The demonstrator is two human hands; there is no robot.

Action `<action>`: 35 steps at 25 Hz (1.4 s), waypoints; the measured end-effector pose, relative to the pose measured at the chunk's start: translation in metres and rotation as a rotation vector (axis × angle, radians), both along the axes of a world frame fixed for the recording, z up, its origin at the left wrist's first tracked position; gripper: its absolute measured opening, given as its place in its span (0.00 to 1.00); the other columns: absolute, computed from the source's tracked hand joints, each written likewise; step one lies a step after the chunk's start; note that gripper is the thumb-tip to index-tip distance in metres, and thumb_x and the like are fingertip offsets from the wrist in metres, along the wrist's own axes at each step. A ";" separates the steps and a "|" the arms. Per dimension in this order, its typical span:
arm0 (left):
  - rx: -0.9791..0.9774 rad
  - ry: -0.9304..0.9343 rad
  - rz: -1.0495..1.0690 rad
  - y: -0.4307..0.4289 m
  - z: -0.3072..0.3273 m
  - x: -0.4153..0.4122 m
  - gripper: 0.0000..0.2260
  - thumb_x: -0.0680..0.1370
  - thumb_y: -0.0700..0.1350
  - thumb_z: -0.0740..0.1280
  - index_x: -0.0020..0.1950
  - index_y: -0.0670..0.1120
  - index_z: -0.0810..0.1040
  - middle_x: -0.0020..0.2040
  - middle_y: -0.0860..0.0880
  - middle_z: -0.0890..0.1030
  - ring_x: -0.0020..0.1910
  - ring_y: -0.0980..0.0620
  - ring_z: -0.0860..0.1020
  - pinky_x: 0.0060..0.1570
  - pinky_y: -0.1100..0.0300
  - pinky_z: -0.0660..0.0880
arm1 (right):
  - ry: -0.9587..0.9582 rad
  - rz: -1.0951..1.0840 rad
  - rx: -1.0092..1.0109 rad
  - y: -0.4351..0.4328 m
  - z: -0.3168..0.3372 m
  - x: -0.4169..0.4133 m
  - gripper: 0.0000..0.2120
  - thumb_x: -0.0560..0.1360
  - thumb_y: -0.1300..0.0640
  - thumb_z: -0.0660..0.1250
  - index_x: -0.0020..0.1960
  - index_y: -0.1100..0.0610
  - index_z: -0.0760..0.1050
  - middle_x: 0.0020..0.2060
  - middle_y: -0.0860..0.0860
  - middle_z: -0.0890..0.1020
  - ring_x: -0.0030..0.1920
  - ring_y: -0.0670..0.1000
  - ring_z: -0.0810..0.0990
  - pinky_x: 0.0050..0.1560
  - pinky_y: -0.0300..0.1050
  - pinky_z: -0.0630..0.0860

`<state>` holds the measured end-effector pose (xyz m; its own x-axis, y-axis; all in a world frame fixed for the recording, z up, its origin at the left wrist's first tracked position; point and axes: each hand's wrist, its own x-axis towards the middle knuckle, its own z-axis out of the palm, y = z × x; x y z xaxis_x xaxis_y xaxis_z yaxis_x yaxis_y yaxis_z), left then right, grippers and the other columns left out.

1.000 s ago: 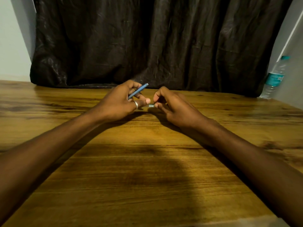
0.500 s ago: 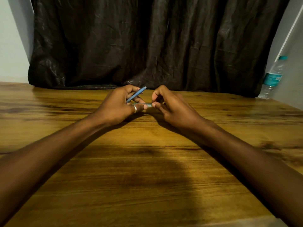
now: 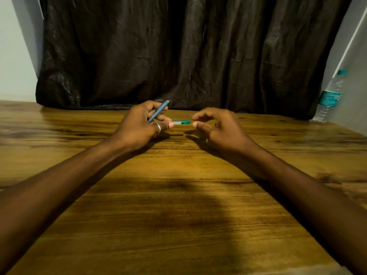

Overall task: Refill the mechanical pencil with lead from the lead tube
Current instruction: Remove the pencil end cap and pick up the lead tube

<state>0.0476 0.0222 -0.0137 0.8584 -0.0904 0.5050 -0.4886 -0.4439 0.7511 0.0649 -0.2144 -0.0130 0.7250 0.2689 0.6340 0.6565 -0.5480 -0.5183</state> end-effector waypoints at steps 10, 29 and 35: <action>0.005 -0.013 -0.020 -0.003 -0.001 -0.005 0.19 0.73 0.46 0.77 0.59 0.60 0.76 0.46 0.64 0.86 0.47 0.66 0.84 0.44 0.70 0.77 | 0.155 0.097 0.142 0.008 0.002 -0.008 0.03 0.77 0.61 0.72 0.50 0.59 0.84 0.42 0.50 0.85 0.43 0.46 0.81 0.46 0.43 0.77; -0.065 -0.062 0.215 0.004 0.004 -0.003 0.21 0.74 0.44 0.77 0.65 0.49 0.76 0.44 0.57 0.85 0.47 0.66 0.81 0.46 0.70 0.75 | -0.432 -0.159 -0.829 0.020 0.009 -0.011 0.09 0.78 0.46 0.64 0.52 0.50 0.78 0.50 0.49 0.82 0.52 0.54 0.78 0.47 0.50 0.65; -0.066 -0.067 0.232 0.004 0.007 -0.002 0.21 0.74 0.43 0.77 0.65 0.47 0.77 0.47 0.52 0.86 0.50 0.59 0.83 0.52 0.65 0.77 | -0.481 -0.191 -1.049 0.029 0.008 -0.014 0.16 0.83 0.45 0.55 0.56 0.52 0.78 0.54 0.52 0.82 0.56 0.56 0.77 0.52 0.53 0.67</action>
